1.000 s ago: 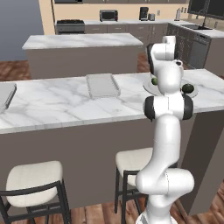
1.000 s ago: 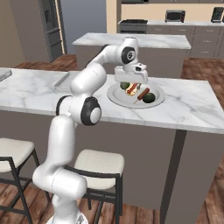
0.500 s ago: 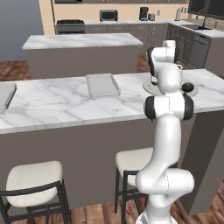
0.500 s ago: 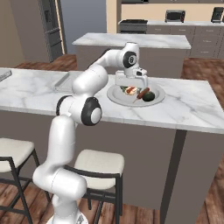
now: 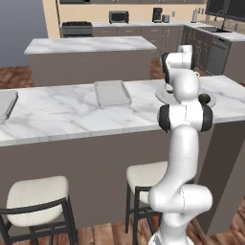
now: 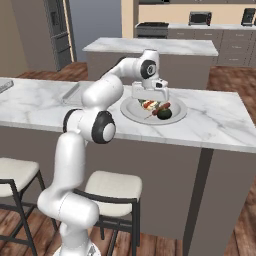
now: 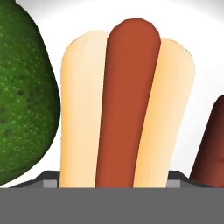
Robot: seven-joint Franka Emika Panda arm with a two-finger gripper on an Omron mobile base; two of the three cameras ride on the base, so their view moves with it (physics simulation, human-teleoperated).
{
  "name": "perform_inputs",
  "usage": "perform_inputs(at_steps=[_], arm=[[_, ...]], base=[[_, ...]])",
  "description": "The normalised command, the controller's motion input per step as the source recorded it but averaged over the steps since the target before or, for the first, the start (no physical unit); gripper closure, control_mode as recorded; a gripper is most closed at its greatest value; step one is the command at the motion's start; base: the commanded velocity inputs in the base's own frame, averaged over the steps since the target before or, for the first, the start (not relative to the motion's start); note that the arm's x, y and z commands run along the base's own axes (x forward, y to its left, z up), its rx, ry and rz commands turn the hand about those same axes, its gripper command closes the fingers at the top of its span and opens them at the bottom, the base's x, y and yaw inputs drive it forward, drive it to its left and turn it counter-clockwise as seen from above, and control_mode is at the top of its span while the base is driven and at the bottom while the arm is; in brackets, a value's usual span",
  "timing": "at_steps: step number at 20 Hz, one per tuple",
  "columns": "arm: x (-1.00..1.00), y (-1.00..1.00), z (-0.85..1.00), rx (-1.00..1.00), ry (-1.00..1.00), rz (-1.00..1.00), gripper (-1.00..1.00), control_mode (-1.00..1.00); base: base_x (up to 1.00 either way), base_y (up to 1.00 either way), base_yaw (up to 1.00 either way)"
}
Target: Place one cooked food and one vegetable from the large plate to each tupperware container.
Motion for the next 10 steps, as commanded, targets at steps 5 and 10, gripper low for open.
perform_inputs(at_steps=[5, 10], arm=[[0.0, 0.0, -0.01, 0.0, 0.0, 0.0, 1.0, -1.0], [-0.18, 0.02, 0.38, 0.0, -0.03, 0.0, 1.0, -1.0]], base=[[0.0, 0.0, 0.0], [0.0, 0.0, 0.0]])
